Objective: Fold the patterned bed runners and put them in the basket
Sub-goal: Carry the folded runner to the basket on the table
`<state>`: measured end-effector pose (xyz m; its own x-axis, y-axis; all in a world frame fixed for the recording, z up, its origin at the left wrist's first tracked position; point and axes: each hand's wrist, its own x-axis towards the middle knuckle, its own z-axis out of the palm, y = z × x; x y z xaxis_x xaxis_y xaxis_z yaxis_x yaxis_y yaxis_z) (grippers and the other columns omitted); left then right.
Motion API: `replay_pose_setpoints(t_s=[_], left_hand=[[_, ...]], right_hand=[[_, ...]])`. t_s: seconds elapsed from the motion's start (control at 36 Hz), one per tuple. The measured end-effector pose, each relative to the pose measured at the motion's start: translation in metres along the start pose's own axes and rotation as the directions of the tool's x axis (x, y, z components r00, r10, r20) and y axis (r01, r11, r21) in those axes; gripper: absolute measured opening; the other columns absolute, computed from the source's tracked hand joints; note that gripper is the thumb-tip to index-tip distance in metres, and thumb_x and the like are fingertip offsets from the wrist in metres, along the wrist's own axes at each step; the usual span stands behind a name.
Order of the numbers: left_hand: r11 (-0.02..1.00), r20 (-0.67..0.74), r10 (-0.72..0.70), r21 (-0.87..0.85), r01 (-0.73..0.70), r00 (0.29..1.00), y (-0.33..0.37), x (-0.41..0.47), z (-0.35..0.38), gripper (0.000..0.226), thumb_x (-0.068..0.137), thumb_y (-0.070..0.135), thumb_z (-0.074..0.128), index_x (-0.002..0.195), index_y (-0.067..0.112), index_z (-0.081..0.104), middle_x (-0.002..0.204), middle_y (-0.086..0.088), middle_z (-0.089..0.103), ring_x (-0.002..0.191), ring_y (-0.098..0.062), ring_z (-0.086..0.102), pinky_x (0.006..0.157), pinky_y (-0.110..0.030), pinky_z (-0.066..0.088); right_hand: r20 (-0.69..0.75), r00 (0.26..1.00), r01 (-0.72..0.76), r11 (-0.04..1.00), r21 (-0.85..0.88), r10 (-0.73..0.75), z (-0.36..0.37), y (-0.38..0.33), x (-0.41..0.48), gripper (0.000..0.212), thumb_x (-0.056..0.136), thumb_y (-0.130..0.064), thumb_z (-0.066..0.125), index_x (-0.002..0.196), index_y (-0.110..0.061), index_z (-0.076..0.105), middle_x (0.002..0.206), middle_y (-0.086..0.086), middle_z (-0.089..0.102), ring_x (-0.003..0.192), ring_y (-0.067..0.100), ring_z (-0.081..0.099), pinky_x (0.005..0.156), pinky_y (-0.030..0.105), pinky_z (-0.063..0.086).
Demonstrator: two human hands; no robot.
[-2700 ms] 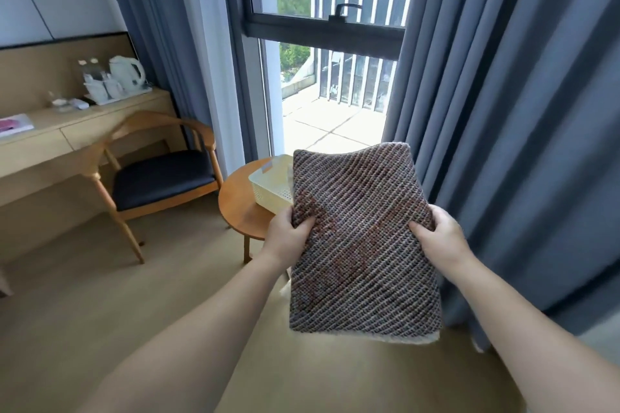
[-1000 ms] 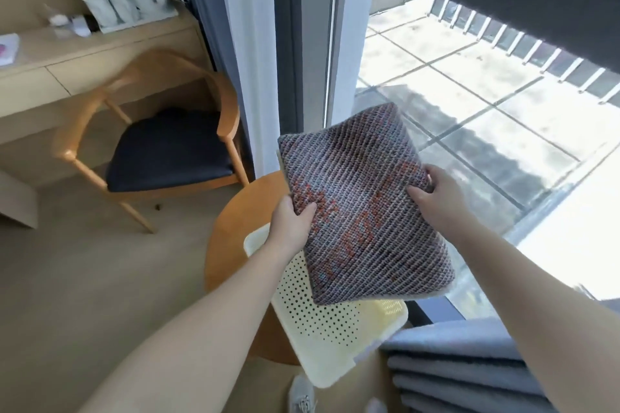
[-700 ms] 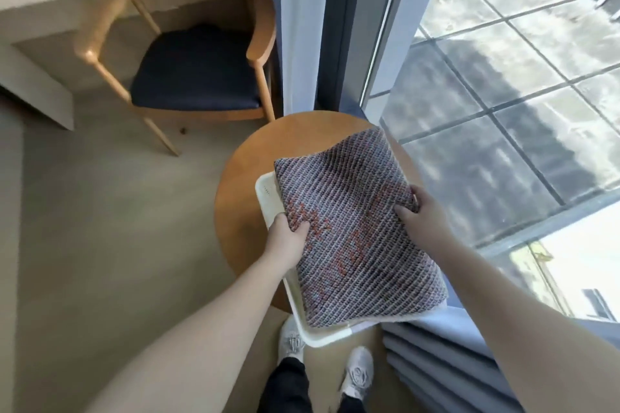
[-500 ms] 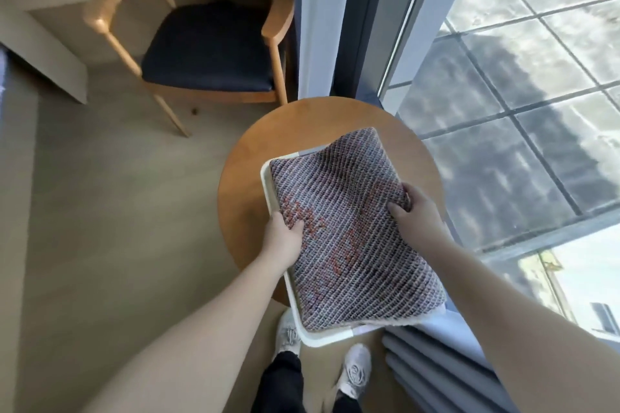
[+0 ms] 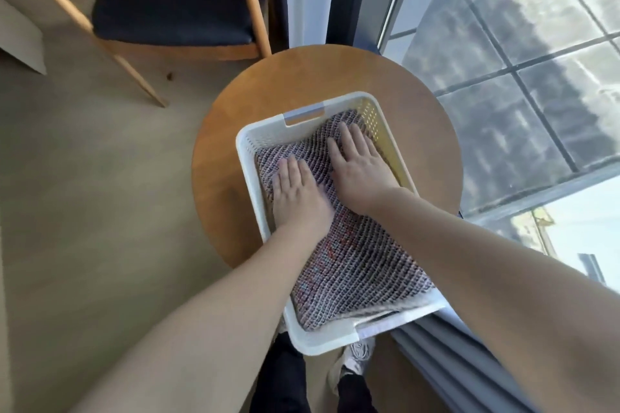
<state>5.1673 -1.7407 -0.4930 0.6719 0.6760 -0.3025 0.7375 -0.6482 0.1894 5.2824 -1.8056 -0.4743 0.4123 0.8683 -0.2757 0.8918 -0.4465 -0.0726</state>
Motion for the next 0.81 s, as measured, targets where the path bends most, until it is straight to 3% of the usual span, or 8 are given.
replay_pose_setpoints(t_s=[0.19, 0.31, 0.39, 0.58, 0.81], left_hand=[[0.993, 0.032, -0.086, 0.078, 0.083, 0.996, -0.013, 0.012, 0.046, 0.067, 0.097, 0.045, 0.010, 0.150, 0.005, 0.001, 0.159, -0.013, -0.002, 0.146, -0.027, -0.007, 0.116, -0.043, -0.010], [0.983, 0.026, -0.123, 0.142, 0.118, 0.992, -0.018, 0.011, 0.060, 0.066, 0.097, 0.042, 0.011, 0.149, 0.002, 0.000, 0.159, -0.016, -0.001, 0.146, -0.029, -0.004, 0.116, -0.041, -0.009], [0.988, 0.021, -0.133, 0.086, 0.131, 0.991, -0.009, 0.011, 0.060, 0.064, 0.099, 0.037, 0.013, 0.148, 0.000, -0.003, 0.158, -0.017, -0.004, 0.146, -0.028, -0.006, 0.116, -0.040, -0.011], [0.996, 0.070, -0.079, 0.041, 0.076, 0.994, 0.000, -0.060, 0.063, 0.065, 0.097, 0.041, 0.010, 0.148, 0.004, -0.008, 0.159, -0.014, -0.009, 0.145, -0.024, -0.011, 0.117, -0.040, -0.010], [0.995, 0.085, -0.097, 0.045, 0.093, 0.992, 0.000, -0.073, 0.077, 0.067, 0.096, 0.041, 0.011, 0.149, 0.003, -0.006, 0.159, -0.015, -0.004, 0.146, -0.025, -0.004, 0.117, -0.041, -0.006]], right_hand=[[0.066, 0.997, -0.015, 0.987, -0.162, 0.026, 0.047, 0.023, 0.026, 0.068, 0.099, -0.047, 0.008, 0.150, -0.006, -0.008, 0.157, 0.017, -0.019, 0.144, 0.031, -0.018, 0.114, 0.041, -0.013], [0.077, 0.997, -0.010, 0.992, -0.125, 0.020, 0.064, 0.035, 0.021, 0.066, 0.099, -0.045, 0.003, 0.150, -0.005, -0.010, 0.158, 0.014, -0.018, 0.145, 0.025, -0.018, 0.110, 0.035, -0.020], [0.082, 0.996, -0.040, 0.997, -0.061, 0.045, 0.066, 0.028, 0.008, 0.068, 0.098, -0.048, 0.004, 0.150, -0.004, -0.008, 0.158, 0.015, -0.016, 0.145, 0.026, -0.018, 0.112, 0.037, -0.018], [0.125, 0.992, 0.023, 1.000, -0.008, -0.022, 0.071, 0.013, -0.093, 0.076, 0.095, -0.055, -0.002, 0.150, -0.002, 0.001, 0.153, 0.014, -0.020, 0.144, 0.026, -0.019, 0.115, 0.040, -0.015], [0.249, 0.967, 0.078, 0.992, -0.102, -0.050, 0.093, 0.027, -0.106, 0.079, 0.092, -0.061, -0.004, 0.144, -0.003, -0.018, 0.149, 0.014, -0.031, 0.136, 0.026, -0.034, 0.114, 0.042, -0.018]])
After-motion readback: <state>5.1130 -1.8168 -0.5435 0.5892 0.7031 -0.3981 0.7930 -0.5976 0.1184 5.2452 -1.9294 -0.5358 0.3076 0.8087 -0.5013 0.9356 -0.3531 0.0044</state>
